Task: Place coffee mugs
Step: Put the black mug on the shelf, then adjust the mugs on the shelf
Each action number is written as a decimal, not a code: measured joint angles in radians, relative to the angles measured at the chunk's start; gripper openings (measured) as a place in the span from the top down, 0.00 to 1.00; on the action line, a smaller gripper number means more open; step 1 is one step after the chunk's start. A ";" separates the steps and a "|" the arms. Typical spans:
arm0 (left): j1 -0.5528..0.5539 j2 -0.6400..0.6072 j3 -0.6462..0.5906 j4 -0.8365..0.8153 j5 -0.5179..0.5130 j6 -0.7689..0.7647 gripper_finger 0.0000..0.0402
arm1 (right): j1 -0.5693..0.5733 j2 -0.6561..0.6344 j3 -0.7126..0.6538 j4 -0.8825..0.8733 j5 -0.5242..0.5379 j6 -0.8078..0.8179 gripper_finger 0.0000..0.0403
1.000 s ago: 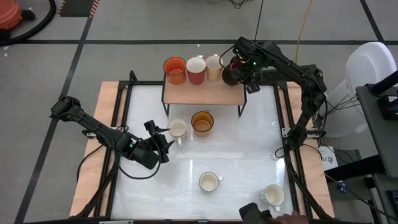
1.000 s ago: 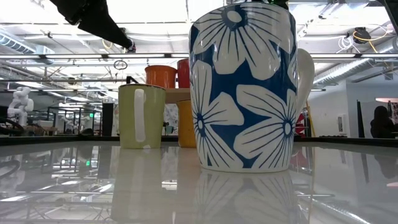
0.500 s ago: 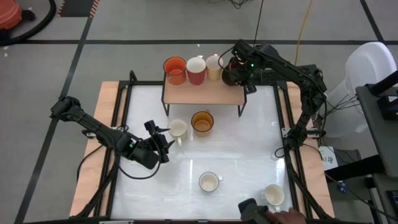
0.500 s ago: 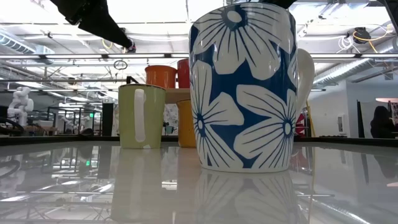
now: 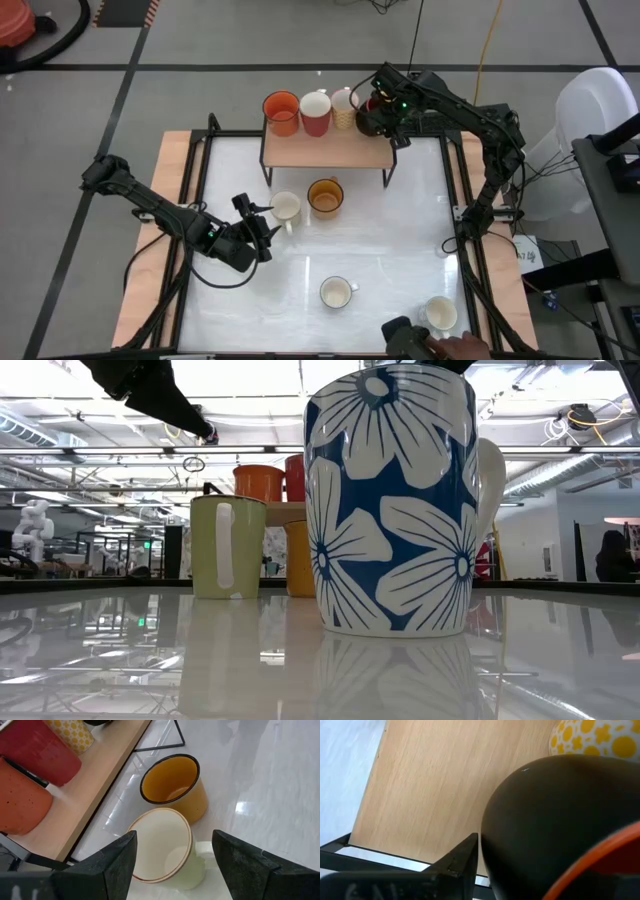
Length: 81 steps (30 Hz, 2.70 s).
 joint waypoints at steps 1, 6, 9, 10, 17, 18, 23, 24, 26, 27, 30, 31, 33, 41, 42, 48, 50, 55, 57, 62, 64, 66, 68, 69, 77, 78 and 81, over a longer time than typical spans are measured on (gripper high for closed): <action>0.000 0.000 0.000 0.000 0.000 0.000 0.35 | 0.000 0.000 0.000 0.003 0.000 0.003 0.69; 0.000 0.000 0.000 0.000 0.000 0.000 0.35 | 0.000 -0.005 0.000 0.009 0.019 0.017 0.66; 0.000 0.000 0.000 0.000 0.000 0.000 0.35 | 0.001 -0.023 0.000 0.017 0.028 0.025 0.63; 0.000 0.000 0.000 0.000 0.000 0.000 0.35 | 0.001 -0.030 0.000 0.019 0.025 0.026 0.62; 0.000 0.000 0.000 0.000 0.000 -0.001 0.35 | 0.001 -0.075 0.000 0.026 0.023 0.030 0.57; 0.000 0.000 0.000 0.000 0.000 -0.001 0.35 | 0.002 -0.079 0.000 0.030 0.022 0.030 0.56; 0.000 0.000 0.000 0.000 0.000 -0.003 0.35 | 0.013 -0.098 0.000 0.029 0.021 0.029 0.56; 0.000 0.000 0.000 0.000 0.000 -0.003 0.35 | 0.016 -0.102 0.000 0.029 0.021 0.029 0.56; 0.000 0.000 0.000 0.000 0.000 -0.003 0.35 | 0.022 -0.110 0.000 0.029 0.022 0.030 0.56; 0.000 0.000 0.000 0.000 0.000 -0.003 0.35 | 0.026 -0.114 0.000 0.029 0.022 0.030 0.56; 0.000 0.000 0.000 0.000 0.000 -0.003 0.35 | 0.037 -0.131 0.000 0.032 0.026 0.030 0.56; 0.000 0.000 0.000 0.000 0.000 -0.003 0.35 | 0.040 -0.138 0.000 0.032 0.026 0.032 0.56; 0.000 0.000 0.000 0.000 0.000 -0.003 0.35 | 0.048 -0.153 0.000 0.038 0.030 0.049 0.56; 0.002 0.000 0.000 0.002 0.000 -0.002 0.35 | 0.097 -0.209 0.000 0.217 0.126 0.324 0.56; 0.003 0.000 0.000 0.002 0.000 -0.002 0.35 | 0.106 -0.209 0.000 0.248 0.127 0.381 0.56; 0.009 0.000 0.000 0.014 0.000 0.010 0.35 | 0.186 -0.135 0.001 0.294 0.261 0.513 0.56; 0.009 0.000 0.000 0.025 0.000 0.018 0.35 | 0.211 -0.094 0.001 0.296 0.277 0.504 0.56; 0.010 0.000 0.000 0.057 0.000 0.047 0.35 | 0.252 -0.002 0.035 0.310 0.280 0.475 0.56; 0.010 0.000 0.000 0.059 0.000 0.052 0.35 | 0.256 0.022 0.056 0.310 0.281 0.474 0.56; 0.010 0.000 0.000 0.056 0.000 0.052 0.35 | 0.255 0.032 0.091 0.347 0.287 0.461 0.56; 0.010 0.000 0.000 0.051 0.000 0.052 0.35 | 0.254 0.032 0.103 0.355 0.287 0.455 0.56; 0.010 0.000 0.000 0.052 0.000 0.053 0.35 | 0.249 0.034 0.113 0.354 0.285 0.451 0.56; 0.010 0.000 0.000 0.052 0.000 0.057 0.35 | 0.241 0.033 0.116 0.359 0.279 0.439 0.56; 0.010 0.000 0.000 0.053 0.000 0.060 0.35 | 0.235 0.034 0.116 0.357 0.273 0.435 0.56; 0.010 0.000 0.000 0.063 0.012 0.060 0.35 | 0.192 0.063 0.116 0.383 0.227 0.416 0.58; 0.010 0.000 0.000 0.066 0.017 0.061 0.35 | 0.187 0.067 0.116 0.384 0.226 0.413 0.59; 0.010 0.000 0.000 0.078 0.024 0.069 0.35 | 0.171 0.080 0.116 0.392 0.205 0.406 0.60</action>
